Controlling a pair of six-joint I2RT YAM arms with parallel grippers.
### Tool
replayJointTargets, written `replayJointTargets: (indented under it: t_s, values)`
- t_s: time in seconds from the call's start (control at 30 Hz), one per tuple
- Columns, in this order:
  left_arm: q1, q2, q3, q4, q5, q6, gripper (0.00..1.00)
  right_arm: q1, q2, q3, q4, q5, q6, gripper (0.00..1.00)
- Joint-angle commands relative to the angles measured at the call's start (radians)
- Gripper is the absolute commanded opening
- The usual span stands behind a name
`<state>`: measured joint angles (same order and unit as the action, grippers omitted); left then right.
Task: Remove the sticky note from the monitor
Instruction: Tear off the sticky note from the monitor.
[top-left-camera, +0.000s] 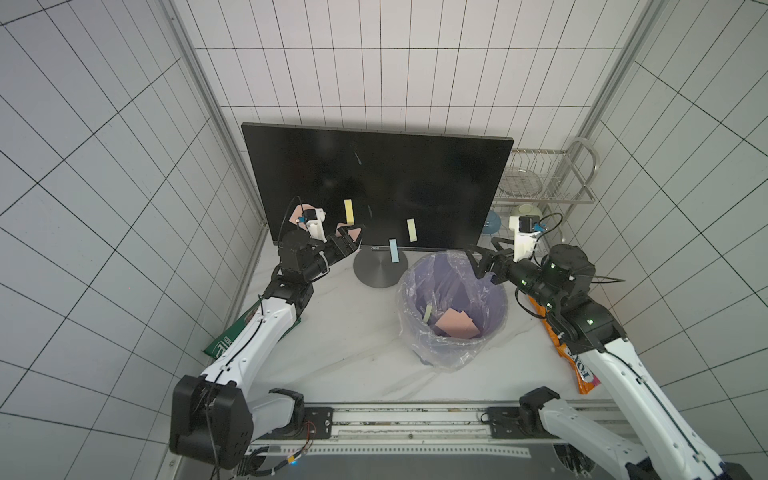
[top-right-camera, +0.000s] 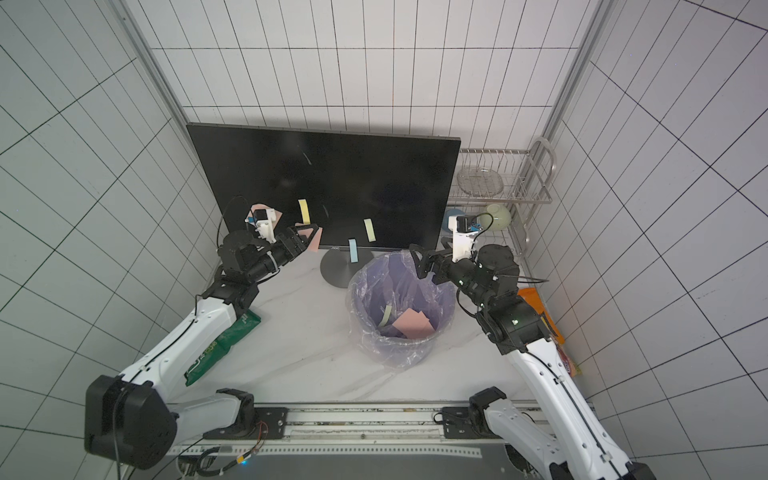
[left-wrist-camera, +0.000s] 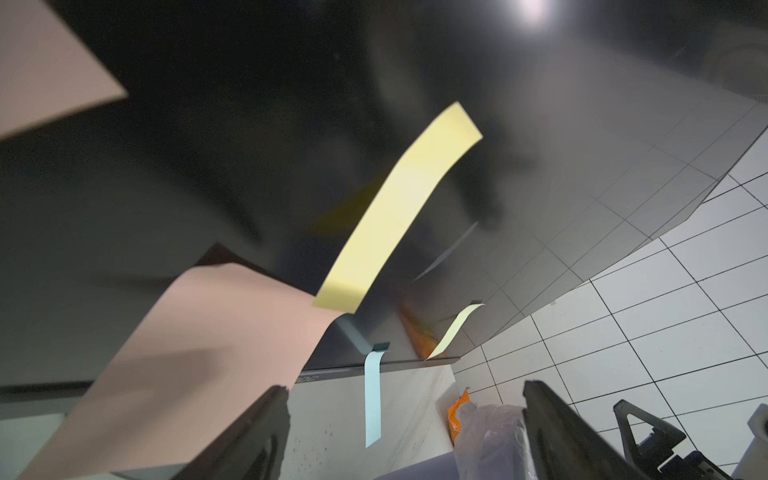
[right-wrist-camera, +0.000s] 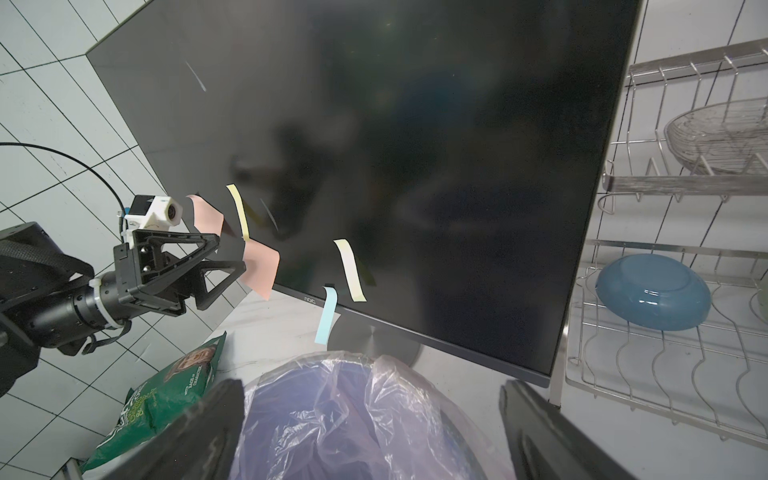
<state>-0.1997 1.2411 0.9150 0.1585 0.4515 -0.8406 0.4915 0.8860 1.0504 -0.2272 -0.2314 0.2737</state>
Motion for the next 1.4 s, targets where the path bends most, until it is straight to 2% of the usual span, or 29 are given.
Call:
replayJointTargets:
  t_s: [0.0, 0.3, 0.57, 0.83, 1.0, 1.13, 1.23, 1.37]
  values:
    - [0.011, 0.027, 0.015, 0.096, 0.005, -0.033, 0.88, 0.009, -0.011, -0.018, 0.027, -0.007, 0.007, 0.99]
    - [0.015, 0.069, 0.009, 0.179, -0.032, -0.056, 0.88, 0.01, -0.018, -0.021, 0.021, 0.003, -0.003, 0.99]
    - [0.017, 0.13, 0.034, 0.215, -0.01, -0.084, 0.86, 0.01, -0.026, -0.021, 0.017, 0.007, -0.005, 0.99]
    - [0.019, 0.101, 0.053, 0.196, -0.02, -0.065, 0.83, 0.01, -0.017, -0.014, 0.015, -0.001, -0.007, 0.99]
    - [0.023, 0.088, 0.055, 0.189, -0.031, -0.062, 0.77, 0.009, -0.01, -0.009, 0.02, -0.008, -0.004, 0.99]
    - [0.03, 0.094, 0.053, 0.217, -0.014, -0.098, 0.65, 0.01, -0.008, -0.005, 0.02, -0.011, -0.004, 0.99]
    - [0.031, 0.095, 0.058, 0.215, -0.008, -0.1, 0.62, 0.01, -0.004, -0.001, 0.02, -0.013, -0.003, 0.99]
    - [0.03, 0.089, 0.053, 0.213, -0.007, -0.103, 0.54, 0.01, 0.0, 0.002, 0.022, -0.018, -0.002, 0.99]
